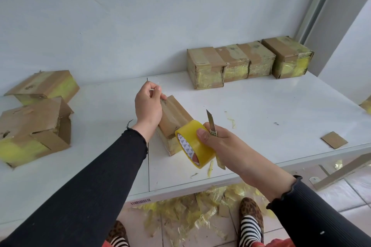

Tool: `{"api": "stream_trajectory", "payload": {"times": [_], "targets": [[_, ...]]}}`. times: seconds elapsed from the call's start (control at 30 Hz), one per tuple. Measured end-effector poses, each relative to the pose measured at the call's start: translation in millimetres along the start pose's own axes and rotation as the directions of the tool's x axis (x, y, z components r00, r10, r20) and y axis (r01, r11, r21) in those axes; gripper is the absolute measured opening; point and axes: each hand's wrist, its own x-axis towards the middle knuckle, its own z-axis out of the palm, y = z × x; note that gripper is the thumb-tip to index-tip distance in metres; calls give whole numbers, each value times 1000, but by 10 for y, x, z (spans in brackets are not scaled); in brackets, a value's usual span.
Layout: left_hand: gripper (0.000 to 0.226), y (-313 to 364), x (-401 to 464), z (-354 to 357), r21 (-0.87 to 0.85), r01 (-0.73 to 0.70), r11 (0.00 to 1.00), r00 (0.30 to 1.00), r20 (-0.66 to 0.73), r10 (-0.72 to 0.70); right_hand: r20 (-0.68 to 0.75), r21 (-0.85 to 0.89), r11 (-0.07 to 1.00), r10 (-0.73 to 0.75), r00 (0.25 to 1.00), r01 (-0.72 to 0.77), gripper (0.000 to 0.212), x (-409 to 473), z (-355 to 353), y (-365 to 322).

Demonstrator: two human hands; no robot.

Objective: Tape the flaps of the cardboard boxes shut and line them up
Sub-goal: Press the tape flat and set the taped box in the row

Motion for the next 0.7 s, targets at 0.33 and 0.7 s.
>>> {"api": "stream_trajectory", "payload": {"times": [0.33,0.7], "targets": [[14,21,167,-69,-19,529,849,837,174,-518,-28,-34,999,21,999,-22,32,-11,72,-22],[31,56,366,-113,175,658,732,638,385,-666,-19,-1,998,67,998,-67,29,23,49,6]]}}
